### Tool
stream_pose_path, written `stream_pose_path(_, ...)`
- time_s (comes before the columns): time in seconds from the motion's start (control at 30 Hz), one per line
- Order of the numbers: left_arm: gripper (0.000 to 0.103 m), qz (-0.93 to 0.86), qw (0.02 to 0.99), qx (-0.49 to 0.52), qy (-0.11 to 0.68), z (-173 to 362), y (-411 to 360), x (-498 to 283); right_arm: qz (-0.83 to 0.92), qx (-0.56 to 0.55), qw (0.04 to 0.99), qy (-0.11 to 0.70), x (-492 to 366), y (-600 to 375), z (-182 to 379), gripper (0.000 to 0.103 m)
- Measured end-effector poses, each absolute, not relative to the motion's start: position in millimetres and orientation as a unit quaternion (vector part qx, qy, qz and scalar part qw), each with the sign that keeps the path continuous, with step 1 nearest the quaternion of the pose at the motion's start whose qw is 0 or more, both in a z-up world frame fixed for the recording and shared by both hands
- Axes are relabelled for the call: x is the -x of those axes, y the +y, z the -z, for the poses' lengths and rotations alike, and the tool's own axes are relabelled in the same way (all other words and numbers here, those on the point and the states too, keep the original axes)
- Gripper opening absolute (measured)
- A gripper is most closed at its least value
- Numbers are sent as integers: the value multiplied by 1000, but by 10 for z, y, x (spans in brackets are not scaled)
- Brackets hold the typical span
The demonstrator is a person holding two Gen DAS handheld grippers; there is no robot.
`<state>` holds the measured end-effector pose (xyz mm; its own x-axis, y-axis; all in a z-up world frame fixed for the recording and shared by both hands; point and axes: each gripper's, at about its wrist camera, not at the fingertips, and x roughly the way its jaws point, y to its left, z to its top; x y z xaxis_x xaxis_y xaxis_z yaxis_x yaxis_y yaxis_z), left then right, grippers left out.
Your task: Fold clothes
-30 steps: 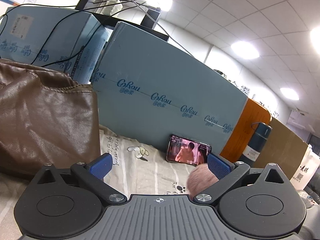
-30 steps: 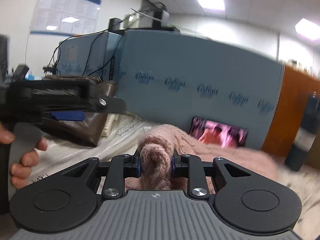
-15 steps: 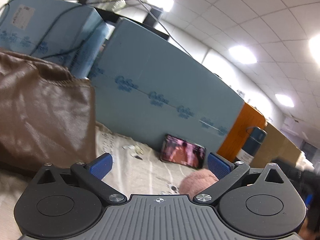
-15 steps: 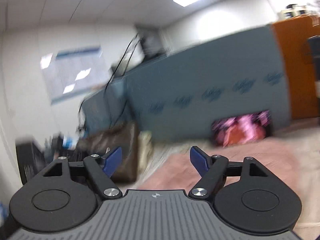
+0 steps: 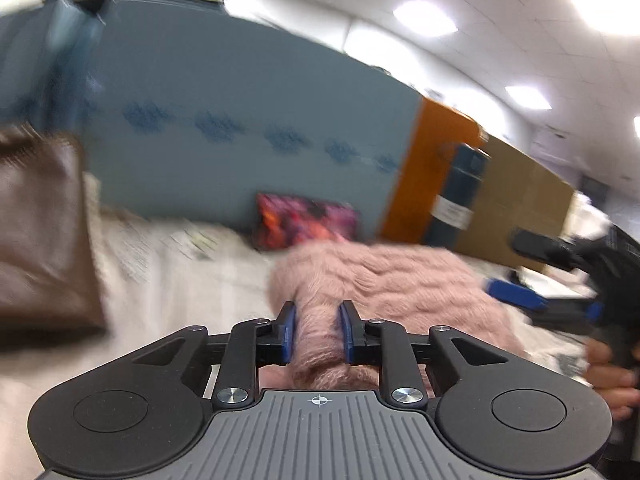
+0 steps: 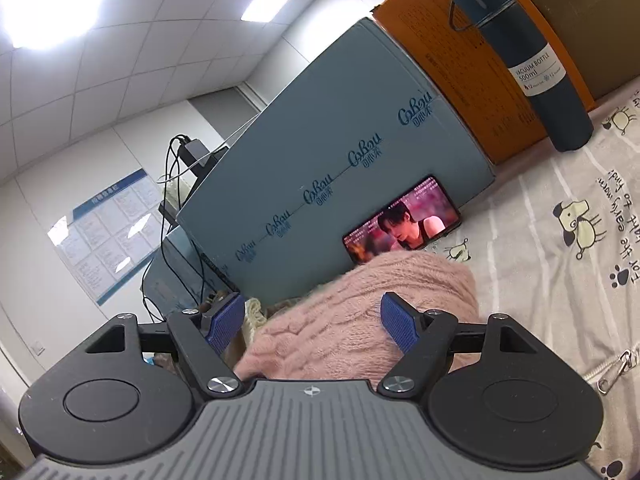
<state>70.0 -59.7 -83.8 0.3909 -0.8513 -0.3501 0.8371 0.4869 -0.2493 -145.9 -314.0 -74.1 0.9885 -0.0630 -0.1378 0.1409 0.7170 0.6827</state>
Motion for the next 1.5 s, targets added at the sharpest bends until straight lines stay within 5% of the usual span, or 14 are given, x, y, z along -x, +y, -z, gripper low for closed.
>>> stream_pose_path(0.33,27,470,843,-15,260,1011,-726,-806,47,-403,910,87,1324,-3225,942,75)
stream_pose_path(0.5,29,473,841,-13,262,1043,-759,-817,50,-421,899,110,1241,-3280,1057,60)
stream_pose_path(0.6,40,471,839,14,273,1040,-704,-870,50,-423,899,107,1247,-3287,1071,60)
stream_pose_path(0.83,80,460,829,115,295,970,-463,-904,71,-416,906,30,1452,-3256,961,88)
stream_pose_path(1.1,94,461,777,227,365,1103,-360,-968,161,-435,885,40,1491,-3369,1037,90)
stream_pose_path(1.5,101,459,751,260,398,1229,-575,-1011,161,-427,879,136,1270,-3329,1175,100)
